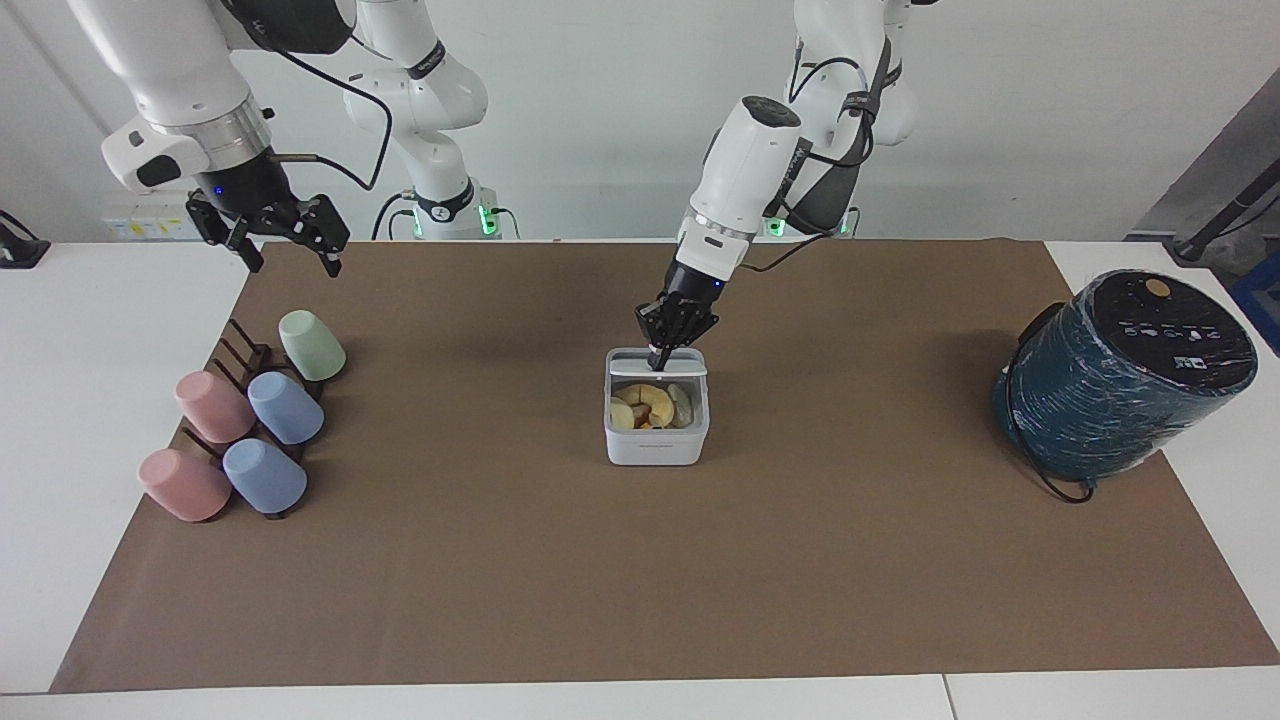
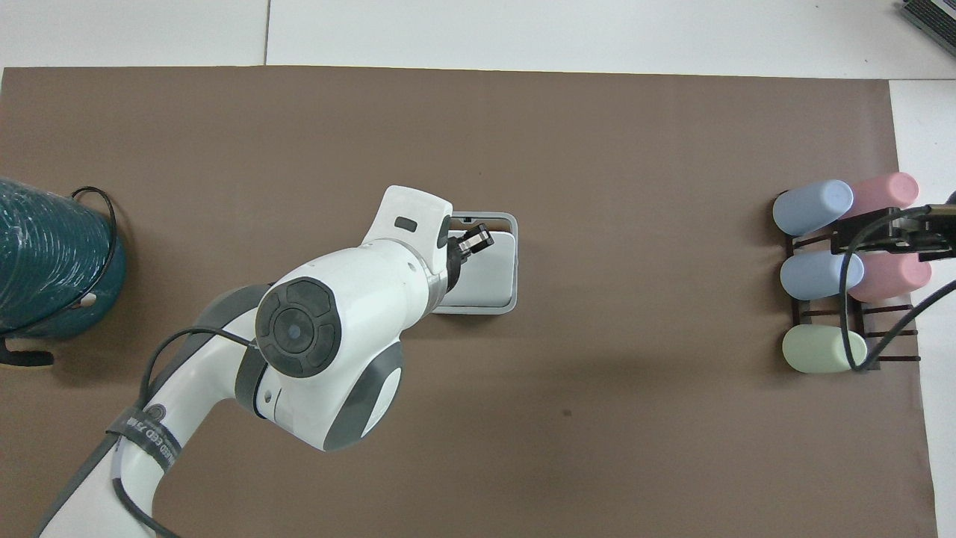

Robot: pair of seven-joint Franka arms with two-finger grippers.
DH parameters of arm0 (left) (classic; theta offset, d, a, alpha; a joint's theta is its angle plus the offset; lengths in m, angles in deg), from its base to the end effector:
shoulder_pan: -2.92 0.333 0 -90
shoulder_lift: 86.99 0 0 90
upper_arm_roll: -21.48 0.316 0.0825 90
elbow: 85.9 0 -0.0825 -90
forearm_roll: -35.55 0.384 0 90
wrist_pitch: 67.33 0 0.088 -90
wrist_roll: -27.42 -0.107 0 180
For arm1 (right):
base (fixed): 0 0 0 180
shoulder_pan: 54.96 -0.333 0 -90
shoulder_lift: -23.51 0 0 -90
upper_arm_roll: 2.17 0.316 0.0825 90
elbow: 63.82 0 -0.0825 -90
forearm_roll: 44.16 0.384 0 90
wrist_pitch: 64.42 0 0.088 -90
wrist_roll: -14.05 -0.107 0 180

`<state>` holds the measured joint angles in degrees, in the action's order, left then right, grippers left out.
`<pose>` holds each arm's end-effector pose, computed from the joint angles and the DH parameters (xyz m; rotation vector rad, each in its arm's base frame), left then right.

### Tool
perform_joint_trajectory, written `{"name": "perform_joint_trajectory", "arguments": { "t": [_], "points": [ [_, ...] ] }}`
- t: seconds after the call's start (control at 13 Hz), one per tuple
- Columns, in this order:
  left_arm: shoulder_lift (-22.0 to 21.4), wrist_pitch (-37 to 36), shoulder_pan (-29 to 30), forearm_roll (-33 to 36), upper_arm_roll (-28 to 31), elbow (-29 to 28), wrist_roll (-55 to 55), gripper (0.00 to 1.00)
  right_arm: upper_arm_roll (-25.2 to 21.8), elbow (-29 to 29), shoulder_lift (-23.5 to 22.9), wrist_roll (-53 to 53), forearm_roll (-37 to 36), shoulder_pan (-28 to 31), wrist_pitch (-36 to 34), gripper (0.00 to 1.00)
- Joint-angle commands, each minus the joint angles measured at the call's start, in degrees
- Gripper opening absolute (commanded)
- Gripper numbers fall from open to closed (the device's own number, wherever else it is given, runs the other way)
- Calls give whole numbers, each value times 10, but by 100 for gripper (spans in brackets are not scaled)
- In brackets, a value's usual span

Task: Close trash can lid
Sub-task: 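Push the raised white lid down over the can with the left gripper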

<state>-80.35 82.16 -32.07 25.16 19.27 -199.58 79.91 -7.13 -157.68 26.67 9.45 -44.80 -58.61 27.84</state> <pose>0.4970 -0.3714 0.4639 2.6125 0.5306 0.3617 0.5407 -0.0148 0.6262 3.1315 -0.1611 0.0426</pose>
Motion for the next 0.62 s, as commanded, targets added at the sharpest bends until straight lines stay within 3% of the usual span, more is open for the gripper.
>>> {"name": "perform_joint_trajectory", "arguments": {
  "t": [0.0,0.23,0.54],
  "points": [
    [11,19,14,-12,-2,-1,-3,0,0,-11,12,11,7,1,-1,100],
    [64,77,10,-12,-1,-1,0,0,0,-11,11,11,6,1,-1,100],
    [79,84,12,-12,-1,-4,-1,0,0,-11,11,11,6,1,-1,100]
  ]
}}
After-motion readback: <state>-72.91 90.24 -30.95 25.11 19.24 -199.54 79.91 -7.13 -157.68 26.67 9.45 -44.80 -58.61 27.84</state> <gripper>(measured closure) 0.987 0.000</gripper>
